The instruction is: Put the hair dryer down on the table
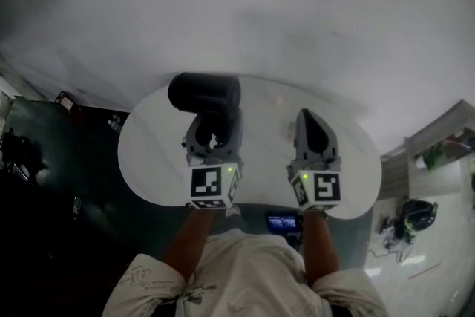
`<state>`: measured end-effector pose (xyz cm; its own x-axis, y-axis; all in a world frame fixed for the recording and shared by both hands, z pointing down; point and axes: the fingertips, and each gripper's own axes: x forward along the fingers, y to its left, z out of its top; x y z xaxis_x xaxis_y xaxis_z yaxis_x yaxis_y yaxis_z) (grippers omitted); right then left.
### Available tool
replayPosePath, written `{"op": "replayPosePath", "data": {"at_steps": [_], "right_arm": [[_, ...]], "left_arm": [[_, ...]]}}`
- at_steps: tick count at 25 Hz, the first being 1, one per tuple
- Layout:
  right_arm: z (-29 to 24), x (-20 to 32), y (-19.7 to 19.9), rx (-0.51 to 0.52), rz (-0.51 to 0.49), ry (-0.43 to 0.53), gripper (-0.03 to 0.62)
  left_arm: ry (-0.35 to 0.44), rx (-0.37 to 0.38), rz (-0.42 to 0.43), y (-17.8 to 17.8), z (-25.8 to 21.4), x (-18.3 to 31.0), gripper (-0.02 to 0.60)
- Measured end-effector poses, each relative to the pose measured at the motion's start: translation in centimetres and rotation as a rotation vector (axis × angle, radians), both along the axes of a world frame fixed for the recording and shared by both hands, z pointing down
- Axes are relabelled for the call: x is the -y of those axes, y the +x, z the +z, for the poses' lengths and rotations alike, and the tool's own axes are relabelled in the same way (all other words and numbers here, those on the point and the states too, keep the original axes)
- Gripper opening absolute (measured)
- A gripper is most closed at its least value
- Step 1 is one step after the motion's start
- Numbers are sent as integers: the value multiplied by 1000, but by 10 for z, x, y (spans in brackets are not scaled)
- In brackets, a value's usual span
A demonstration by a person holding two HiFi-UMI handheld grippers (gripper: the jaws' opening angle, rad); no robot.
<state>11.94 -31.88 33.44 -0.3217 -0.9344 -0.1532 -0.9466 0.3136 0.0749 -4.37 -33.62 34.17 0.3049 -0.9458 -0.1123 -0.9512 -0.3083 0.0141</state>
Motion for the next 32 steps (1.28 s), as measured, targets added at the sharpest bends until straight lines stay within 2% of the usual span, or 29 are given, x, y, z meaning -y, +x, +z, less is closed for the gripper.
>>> {"op": "replayPosePath", "data": {"at_steps": [9,23,32], "right_arm": [[-15,52,-26,1,39,22,2],[-5,97,-2,-1,22,-7,2],[6,108,3,3,-1,-24,2]], "left_arm": [[-4,-1,50,-21,-5,54,222],[-48,8,24,1,12,97,222],[-155,34,8,10,55,113,222]]}}
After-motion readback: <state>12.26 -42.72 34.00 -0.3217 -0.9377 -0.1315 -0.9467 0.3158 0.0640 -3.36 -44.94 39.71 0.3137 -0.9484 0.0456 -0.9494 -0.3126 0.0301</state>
